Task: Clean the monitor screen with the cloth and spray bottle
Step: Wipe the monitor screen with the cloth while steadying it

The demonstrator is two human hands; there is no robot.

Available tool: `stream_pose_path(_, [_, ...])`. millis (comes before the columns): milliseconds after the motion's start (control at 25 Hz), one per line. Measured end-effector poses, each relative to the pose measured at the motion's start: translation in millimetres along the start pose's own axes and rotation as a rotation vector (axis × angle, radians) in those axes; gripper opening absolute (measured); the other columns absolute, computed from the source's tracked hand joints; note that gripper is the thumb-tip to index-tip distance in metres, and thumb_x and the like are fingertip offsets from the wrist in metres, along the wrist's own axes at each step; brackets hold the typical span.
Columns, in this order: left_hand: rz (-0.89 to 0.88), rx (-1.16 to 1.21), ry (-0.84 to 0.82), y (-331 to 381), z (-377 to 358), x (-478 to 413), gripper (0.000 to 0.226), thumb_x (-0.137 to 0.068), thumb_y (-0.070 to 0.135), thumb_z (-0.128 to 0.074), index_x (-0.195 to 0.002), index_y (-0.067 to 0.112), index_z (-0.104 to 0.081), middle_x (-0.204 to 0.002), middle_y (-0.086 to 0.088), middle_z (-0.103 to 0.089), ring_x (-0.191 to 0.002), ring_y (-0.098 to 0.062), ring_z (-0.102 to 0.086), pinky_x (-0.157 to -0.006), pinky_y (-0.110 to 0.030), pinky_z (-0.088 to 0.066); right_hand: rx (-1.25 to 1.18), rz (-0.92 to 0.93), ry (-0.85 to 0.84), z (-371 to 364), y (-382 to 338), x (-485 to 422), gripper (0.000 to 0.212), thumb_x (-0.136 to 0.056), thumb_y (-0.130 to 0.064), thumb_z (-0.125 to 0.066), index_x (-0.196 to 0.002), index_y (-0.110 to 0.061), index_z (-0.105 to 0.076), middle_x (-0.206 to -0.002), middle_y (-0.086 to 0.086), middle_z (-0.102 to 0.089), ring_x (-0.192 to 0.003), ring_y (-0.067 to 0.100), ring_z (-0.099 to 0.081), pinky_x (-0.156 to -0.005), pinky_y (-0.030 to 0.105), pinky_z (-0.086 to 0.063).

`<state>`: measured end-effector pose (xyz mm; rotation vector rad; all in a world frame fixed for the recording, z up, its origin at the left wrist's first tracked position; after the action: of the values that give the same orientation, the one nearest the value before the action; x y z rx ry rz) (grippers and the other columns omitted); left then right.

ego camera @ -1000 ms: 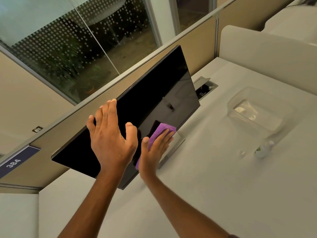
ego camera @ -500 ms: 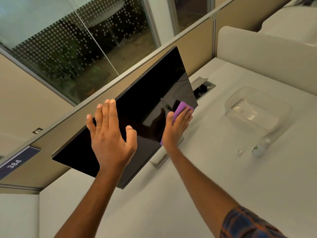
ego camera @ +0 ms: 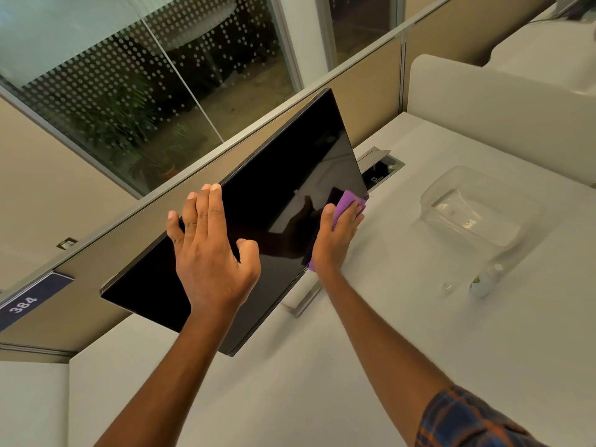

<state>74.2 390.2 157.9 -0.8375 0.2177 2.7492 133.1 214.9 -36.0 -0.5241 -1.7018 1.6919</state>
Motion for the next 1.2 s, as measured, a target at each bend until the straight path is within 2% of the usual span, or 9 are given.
stream_pose_path(80, [0.002,-0.003,0.0,2,0,-1,0.082,-0.085,0.029,-0.052,-0.163,0.013,-0.033,-0.168,-0.008,-0.038,-0.161,-0.027,-0.026,-0.134,-0.052,-0.009,-0.004,0.009,-0.014,-8,8,32,0.08,-0.11,-0.056,-0.036,-0.17,-0.011,-0.006,-0.18,0.005,-0.006,-0.167,0.022,-0.004,-0.135,0.045,-0.019])
stream_pose_path(160, [-0.003,-0.003,-0.001,2,0,-1,0.081,-0.085,0.03,-0.05,-0.163,0.012,-0.034,-0.168,-0.009,-0.038,-0.161,-0.027,-0.026,-0.134,-0.053,-0.009,-0.009,0.048,-0.051,-15,16,64,0.087,-0.105,-0.065,-0.032,-0.17,-0.015,-0.003,-0.18,0.0,-0.002,-0.167,0.018,0.0,-0.135,0.036,-0.012])
stream_pose_path(240, [-0.013,-0.004,-0.011,-1,1,-3,0.081,-0.085,0.032,-0.048,-0.163,0.012,-0.033,-0.168,-0.01,-0.039,-0.16,-0.028,-0.027,-0.133,-0.054,-0.01,0.035,0.096,-0.091,-22,22,87,0.089,-0.104,-0.067,-0.032,-0.17,-0.017,0.002,-0.18,-0.004,0.006,-0.166,0.013,0.009,-0.134,0.03,-0.004])
stream_pose_path(440, [-0.03,0.01,-0.038,3,6,-9,0.082,-0.083,0.029,-0.048,-0.162,0.011,-0.034,-0.164,-0.01,-0.042,-0.158,-0.028,-0.031,-0.132,-0.055,-0.012,0.093,0.125,-0.043,-11,9,35,0.084,-0.106,-0.056,-0.036,-0.17,-0.013,-0.002,-0.18,0.003,0.003,-0.167,0.022,0.005,-0.136,0.048,-0.009])
stream_pose_path(600, [-0.02,0.017,-0.057,2,7,-11,0.082,-0.081,0.027,-0.05,-0.161,0.011,-0.036,-0.162,-0.008,-0.044,-0.155,-0.027,-0.034,-0.131,-0.055,-0.014,0.105,0.132,0.005,-3,-3,-14,0.083,-0.107,-0.057,-0.032,-0.17,-0.011,-0.003,-0.18,0.006,0.001,-0.167,0.026,0.003,-0.136,0.054,-0.011])
stream_pose_path(760, [-0.005,0.026,-0.054,4,8,-12,0.08,-0.083,0.029,-0.05,-0.16,0.011,-0.038,-0.161,-0.009,-0.046,-0.154,-0.028,-0.037,-0.129,-0.055,-0.02,0.135,0.194,0.052,-23,11,30,0.082,-0.109,-0.05,-0.039,-0.17,-0.008,-0.005,-0.18,0.007,-0.002,-0.167,0.025,-0.001,-0.135,0.052,-0.015])
stream_pose_path(920, [0.014,0.025,-0.067,2,7,-11,0.079,-0.085,0.029,-0.053,-0.161,0.012,-0.037,-0.164,-0.008,-0.043,-0.155,-0.028,-0.035,-0.127,-0.054,-0.027,0.113,0.216,-0.038,-42,35,100,0.084,-0.108,-0.053,-0.039,-0.17,-0.011,0.001,-0.18,0.001,0.005,-0.167,0.018,0.007,-0.137,0.045,-0.008])
stream_pose_path(1080, [0.002,0.001,-0.128,0,9,-9,0.082,-0.087,0.031,-0.051,-0.164,0.013,-0.031,-0.171,-0.007,-0.034,-0.16,-0.026,-0.027,-0.129,-0.054,-0.023,0.152,0.225,-0.128,-49,43,143,0.089,-0.106,-0.058,-0.036,-0.17,-0.011,0.004,-0.179,-0.001,0.013,-0.166,0.017,0.012,-0.136,0.039,0.0])
stream_pose_path(1200, [0.004,-0.01,-0.169,-1,11,-7,0.084,-0.086,0.035,-0.045,-0.166,0.014,-0.029,-0.174,-0.006,-0.029,-0.161,-0.024,-0.024,-0.13,-0.052,-0.019,0.163,0.203,-0.162,-50,43,161,0.093,-0.104,-0.066,-0.032,-0.169,-0.013,0.006,-0.178,-0.003,0.015,-0.166,0.016,0.012,-0.136,0.039,-0.001])
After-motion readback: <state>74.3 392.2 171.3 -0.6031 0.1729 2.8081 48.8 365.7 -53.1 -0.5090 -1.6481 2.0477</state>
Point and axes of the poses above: each hand's wrist, its own x-axis away from the middle knuckle, its own z-axis out of the back of the hand, y = z × x, the point moved 4 cm from there along -x, towards the middle knuckle
